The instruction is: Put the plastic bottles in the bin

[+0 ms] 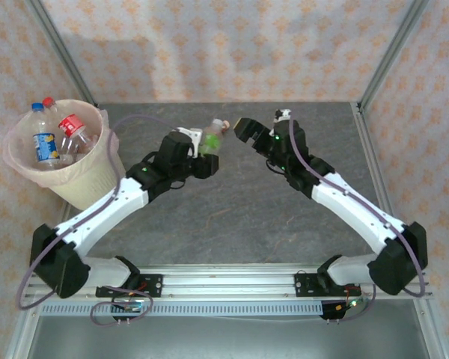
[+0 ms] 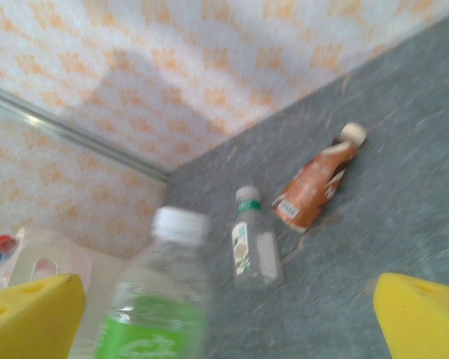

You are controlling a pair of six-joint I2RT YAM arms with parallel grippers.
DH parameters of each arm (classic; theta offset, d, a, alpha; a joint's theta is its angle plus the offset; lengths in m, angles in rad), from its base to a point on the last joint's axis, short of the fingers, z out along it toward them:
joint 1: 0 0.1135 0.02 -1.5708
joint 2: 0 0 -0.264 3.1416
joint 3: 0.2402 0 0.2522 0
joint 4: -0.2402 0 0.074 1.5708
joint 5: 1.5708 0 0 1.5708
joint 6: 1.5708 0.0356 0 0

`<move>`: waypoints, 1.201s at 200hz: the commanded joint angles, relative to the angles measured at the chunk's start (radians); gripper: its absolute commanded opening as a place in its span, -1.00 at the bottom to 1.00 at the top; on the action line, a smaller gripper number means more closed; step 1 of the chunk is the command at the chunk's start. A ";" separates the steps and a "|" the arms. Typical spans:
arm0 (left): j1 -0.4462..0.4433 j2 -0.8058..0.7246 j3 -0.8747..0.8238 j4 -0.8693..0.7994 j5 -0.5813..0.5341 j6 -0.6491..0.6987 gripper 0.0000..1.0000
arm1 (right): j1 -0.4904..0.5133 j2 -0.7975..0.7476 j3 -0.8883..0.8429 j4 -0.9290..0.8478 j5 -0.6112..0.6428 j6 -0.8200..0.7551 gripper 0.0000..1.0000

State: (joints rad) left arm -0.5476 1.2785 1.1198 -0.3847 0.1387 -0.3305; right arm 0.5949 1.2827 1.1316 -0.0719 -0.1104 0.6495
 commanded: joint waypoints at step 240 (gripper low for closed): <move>0.690 -0.051 0.536 -0.661 -0.507 -0.091 1.00 | 0.000 -0.045 -0.036 -0.097 0.211 -0.090 0.99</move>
State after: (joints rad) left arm 0.1387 1.2591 1.6505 -1.0618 -0.4889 -0.4030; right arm 0.5949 1.2385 1.1030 -0.1555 0.0940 0.5602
